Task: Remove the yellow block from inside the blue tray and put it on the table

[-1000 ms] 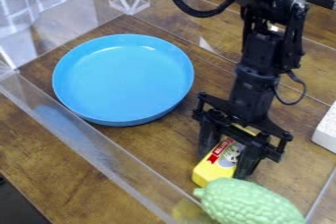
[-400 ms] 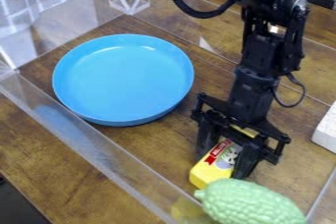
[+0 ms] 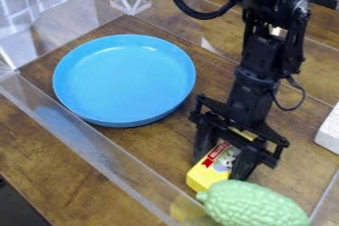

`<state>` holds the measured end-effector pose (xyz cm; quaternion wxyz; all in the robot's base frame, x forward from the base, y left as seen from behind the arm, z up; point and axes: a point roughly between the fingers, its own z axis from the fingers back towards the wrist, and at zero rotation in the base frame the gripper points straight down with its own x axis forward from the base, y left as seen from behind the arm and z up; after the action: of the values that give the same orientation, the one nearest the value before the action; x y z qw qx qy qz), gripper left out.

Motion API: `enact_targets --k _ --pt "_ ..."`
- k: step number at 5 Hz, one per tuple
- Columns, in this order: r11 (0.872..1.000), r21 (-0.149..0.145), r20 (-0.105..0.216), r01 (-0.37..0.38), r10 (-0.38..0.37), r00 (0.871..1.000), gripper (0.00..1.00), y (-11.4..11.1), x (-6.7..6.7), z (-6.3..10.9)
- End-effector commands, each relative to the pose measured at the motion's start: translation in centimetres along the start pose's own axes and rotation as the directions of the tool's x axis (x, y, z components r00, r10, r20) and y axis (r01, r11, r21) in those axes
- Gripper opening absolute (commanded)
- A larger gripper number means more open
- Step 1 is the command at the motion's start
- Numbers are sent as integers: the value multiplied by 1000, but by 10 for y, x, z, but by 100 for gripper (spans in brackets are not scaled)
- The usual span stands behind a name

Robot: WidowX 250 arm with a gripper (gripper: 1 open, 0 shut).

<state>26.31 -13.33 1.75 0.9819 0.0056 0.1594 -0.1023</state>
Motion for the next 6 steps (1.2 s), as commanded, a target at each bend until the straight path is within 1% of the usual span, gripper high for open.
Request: enact_targets --k 1,6 --pt "1000 8 29 26 -26 999 0 -3 -4 11" --pt "999 30 21 42 -43 999 0 3 -9 15"
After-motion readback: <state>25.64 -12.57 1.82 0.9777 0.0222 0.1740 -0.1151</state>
